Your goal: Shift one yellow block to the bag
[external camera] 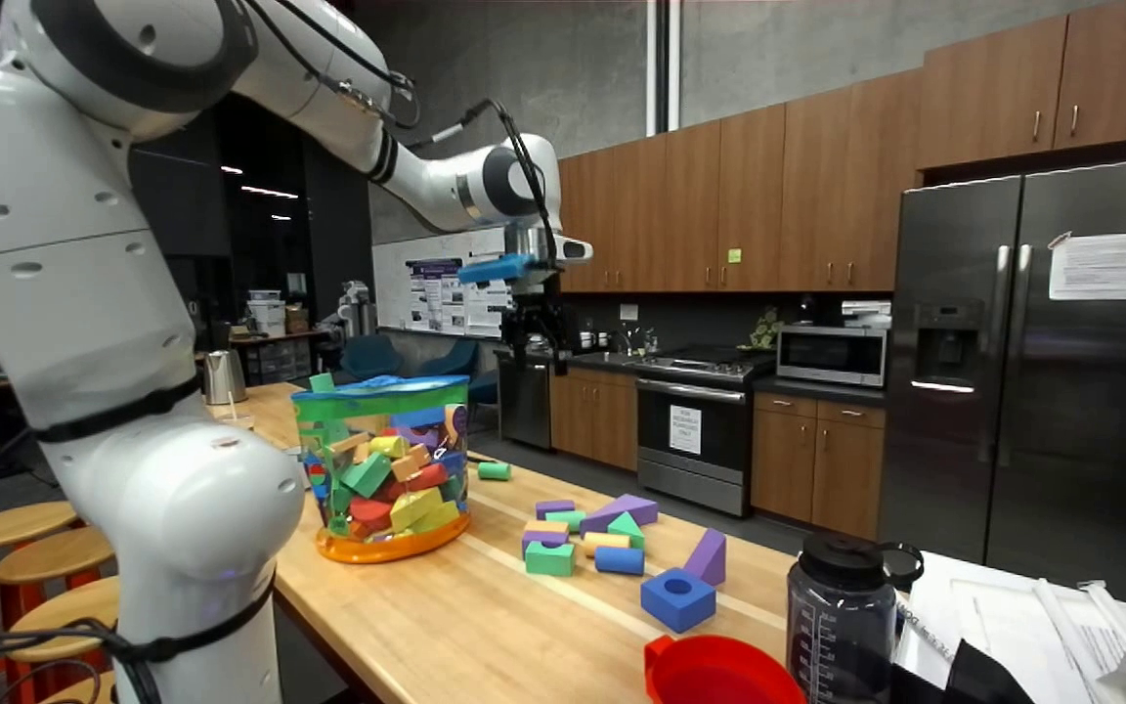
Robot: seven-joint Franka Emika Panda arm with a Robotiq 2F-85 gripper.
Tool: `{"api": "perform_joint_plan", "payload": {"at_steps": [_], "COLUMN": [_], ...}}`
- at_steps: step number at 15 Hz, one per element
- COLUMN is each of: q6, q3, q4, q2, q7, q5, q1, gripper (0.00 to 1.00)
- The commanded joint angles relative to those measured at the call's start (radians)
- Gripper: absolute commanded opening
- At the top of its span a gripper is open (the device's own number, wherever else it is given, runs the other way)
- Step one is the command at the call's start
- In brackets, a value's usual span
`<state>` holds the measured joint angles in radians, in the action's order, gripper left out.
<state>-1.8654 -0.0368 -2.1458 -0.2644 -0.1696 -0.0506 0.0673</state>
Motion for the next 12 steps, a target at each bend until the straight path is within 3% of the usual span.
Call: {"api": "perform_joint_plan", "payload": {"at_steps": [1,3,4,12], "q6": [-0.213,-0.262,-0.228,-0.239], "q3": [-0.028,-0.033,-0.023,-0.02], "q4": [-0.044,-0.042,-0.053,-0.048], "q2": [0.107,0.172,0.127,0.143], "q7": [0.06,0.056,0.037,0.036], "q5": [0.033,0.001,0.012,0.012], "q1": [0.006,0.016,0.006,0.004], "gripper": [1.0,1.0,1.0,1.0]}}
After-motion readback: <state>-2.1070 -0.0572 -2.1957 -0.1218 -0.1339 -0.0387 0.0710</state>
